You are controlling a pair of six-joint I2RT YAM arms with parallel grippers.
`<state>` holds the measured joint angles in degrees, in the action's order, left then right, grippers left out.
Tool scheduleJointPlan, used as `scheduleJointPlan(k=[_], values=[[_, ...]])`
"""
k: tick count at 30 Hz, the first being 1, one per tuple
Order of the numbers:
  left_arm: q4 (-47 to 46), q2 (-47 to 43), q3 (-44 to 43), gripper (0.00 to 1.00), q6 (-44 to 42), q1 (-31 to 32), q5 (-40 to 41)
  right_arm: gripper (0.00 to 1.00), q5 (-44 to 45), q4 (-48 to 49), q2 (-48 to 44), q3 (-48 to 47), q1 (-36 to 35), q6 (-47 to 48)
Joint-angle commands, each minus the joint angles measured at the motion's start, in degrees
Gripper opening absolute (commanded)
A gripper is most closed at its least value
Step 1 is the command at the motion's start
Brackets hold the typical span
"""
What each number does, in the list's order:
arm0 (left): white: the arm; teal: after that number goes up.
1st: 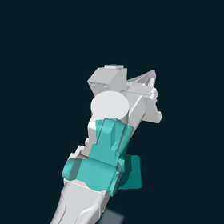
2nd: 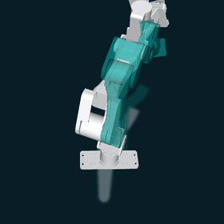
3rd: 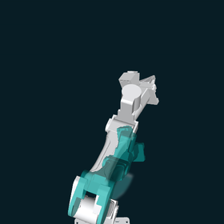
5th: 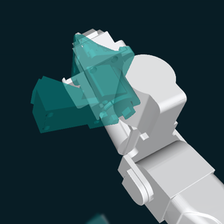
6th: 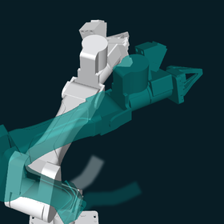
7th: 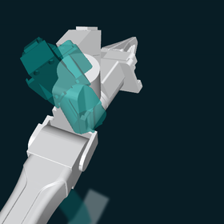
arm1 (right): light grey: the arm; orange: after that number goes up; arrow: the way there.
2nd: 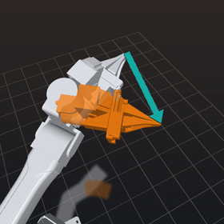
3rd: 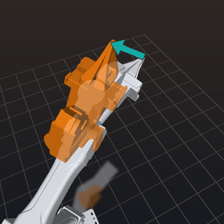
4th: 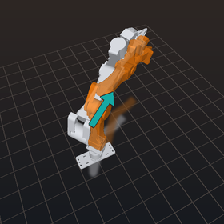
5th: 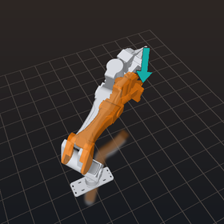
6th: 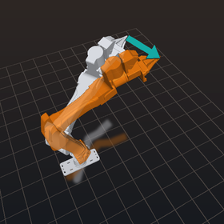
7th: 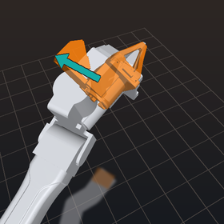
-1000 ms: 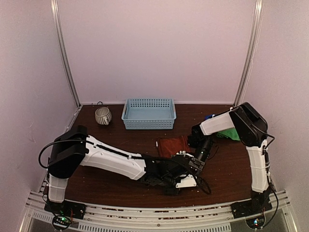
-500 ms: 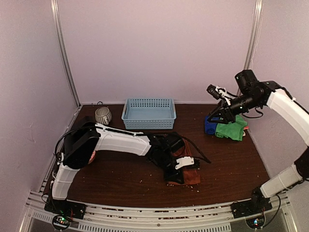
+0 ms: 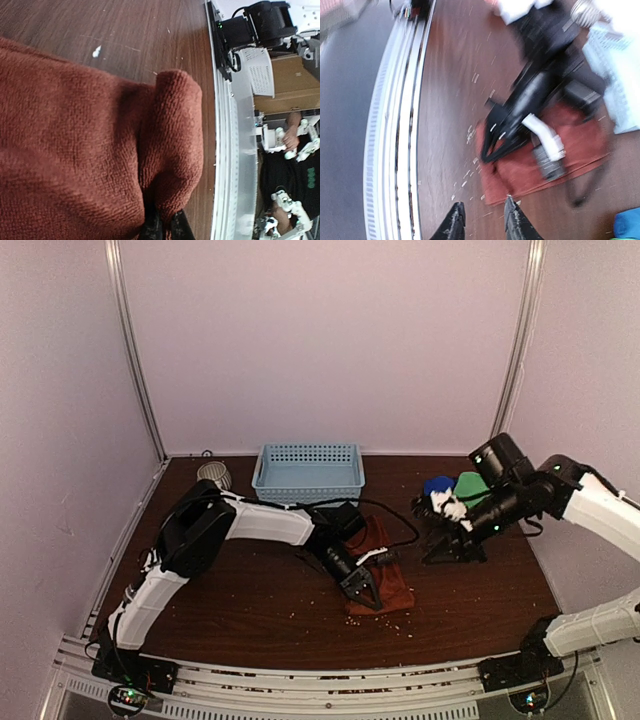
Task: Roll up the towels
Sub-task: Roll the towel at the center of the board.
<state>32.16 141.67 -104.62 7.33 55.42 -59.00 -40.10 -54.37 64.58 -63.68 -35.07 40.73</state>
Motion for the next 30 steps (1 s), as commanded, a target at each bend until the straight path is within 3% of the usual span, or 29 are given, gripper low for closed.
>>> scheduleJointPlan(k=[1,3,5,16,24,30], values=[[-5.19,-0.85,3.92,0.0,6.23,-0.49,-0.85,0.36,15.98,11.53,-0.36,12.65,-8.49,-1.42],[-6.1,-0.87,4.47,0.0,6.89,-0.49,-0.83,0.48,19.72,18.44,0.09,17.0,-11.17,-3.31],[-6.7,-0.94,4.99,0.0,7.5,-0.49,0.14,0.52,21.7,23.12,2.28,19.06,-13.17,-3.69],[-10.02,-2.67,7.88,0.0,9.15,-0.48,2.58,0.53,26.86,35.59,14.55,23.94,-18.45,-3.61],[-11.08,-4.32,10.59,0.0,8.36,-0.49,2.86,0.41,31.34,36.59,20.99,23.26,-18.78,-4.86],[-11.54,-6.35,12.93,0.0,8.93,-0.48,2.48,0.11,29.72,32.48,21.79,21.5,-18.76,-3.97]])
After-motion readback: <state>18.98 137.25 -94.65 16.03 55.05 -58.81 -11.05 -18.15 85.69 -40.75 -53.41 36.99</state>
